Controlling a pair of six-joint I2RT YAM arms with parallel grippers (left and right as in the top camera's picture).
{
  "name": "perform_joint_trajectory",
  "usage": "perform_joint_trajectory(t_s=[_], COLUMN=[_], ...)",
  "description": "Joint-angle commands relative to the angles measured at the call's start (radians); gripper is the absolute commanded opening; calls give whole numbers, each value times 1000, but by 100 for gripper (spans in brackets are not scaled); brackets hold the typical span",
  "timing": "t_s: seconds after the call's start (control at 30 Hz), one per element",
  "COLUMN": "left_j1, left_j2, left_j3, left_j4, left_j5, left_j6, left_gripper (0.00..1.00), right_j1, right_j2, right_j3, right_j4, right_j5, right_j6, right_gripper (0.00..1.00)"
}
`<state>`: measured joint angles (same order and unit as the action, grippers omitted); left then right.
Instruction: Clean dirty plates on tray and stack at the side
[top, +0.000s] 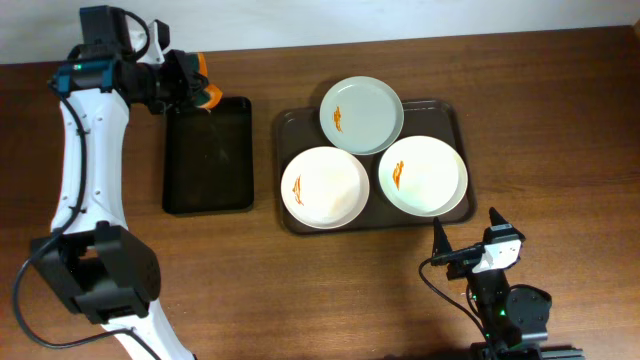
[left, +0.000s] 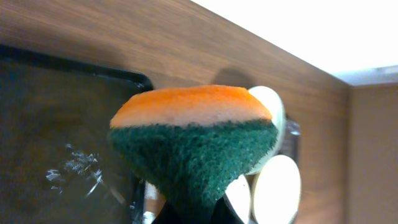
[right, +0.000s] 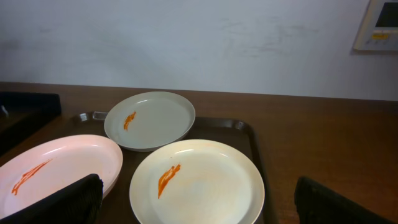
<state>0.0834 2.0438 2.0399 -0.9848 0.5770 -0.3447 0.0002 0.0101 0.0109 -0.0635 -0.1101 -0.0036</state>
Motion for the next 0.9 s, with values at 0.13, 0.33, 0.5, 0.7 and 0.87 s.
perform_joint_trajectory(t_s=[0.13,0.33,0.5,0.7,0.87], left_j1=[23,11,12,10,29], left_j2=[5,72,-36,-42,92], left_j3=[-25,-262,-98,-183,-292], left_j4=[-27,68,49,47,114], left_j5=[-120,-121,75,-127,60], left_j6=[74,93,92,93,93], left_gripper=[0,0,0,0,0], right_j1=[6,6,6,6,6], right_j2=[-6,-6,-6,-6,-6], right_j3=[-5,-5,-5,-5,-5], right_j4=[-5,-5,-5,-5,-5], right_j5=[-10,-10,-10,-10,-10], right_j6=[0,0,0,0,0], right_gripper=[98,98,98,98,98])
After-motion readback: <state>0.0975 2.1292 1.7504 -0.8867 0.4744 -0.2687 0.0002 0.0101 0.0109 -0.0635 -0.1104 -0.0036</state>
